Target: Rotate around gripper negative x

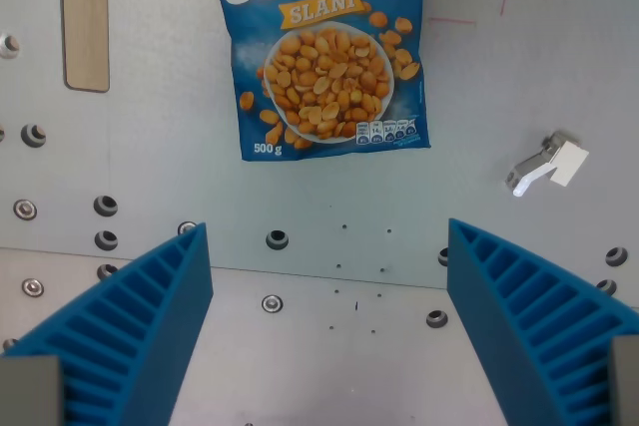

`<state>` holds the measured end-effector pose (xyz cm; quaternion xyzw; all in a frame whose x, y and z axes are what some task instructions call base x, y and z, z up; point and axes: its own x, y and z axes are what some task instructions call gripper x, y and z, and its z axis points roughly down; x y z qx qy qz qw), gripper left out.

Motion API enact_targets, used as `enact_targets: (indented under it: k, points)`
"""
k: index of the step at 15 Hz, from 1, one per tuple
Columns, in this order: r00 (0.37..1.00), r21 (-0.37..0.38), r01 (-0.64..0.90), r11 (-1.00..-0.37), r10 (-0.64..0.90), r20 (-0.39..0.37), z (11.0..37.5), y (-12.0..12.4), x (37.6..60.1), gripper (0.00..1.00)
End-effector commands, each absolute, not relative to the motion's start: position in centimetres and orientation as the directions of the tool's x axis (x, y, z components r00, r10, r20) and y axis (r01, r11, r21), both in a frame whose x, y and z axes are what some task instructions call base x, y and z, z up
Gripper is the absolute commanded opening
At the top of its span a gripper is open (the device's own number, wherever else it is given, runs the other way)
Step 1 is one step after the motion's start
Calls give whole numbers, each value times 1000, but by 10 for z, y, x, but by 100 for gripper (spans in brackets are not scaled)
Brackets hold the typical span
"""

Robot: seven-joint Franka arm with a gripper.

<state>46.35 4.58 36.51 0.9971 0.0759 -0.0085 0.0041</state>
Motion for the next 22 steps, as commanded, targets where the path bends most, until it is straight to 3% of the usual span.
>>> enact_targets:
  k: [1,22]
  points:
    - [988,21,151,-988,151,-11,368,46,463,100]
    - [988,296,148,-944,151,-11,368,46,463,100]
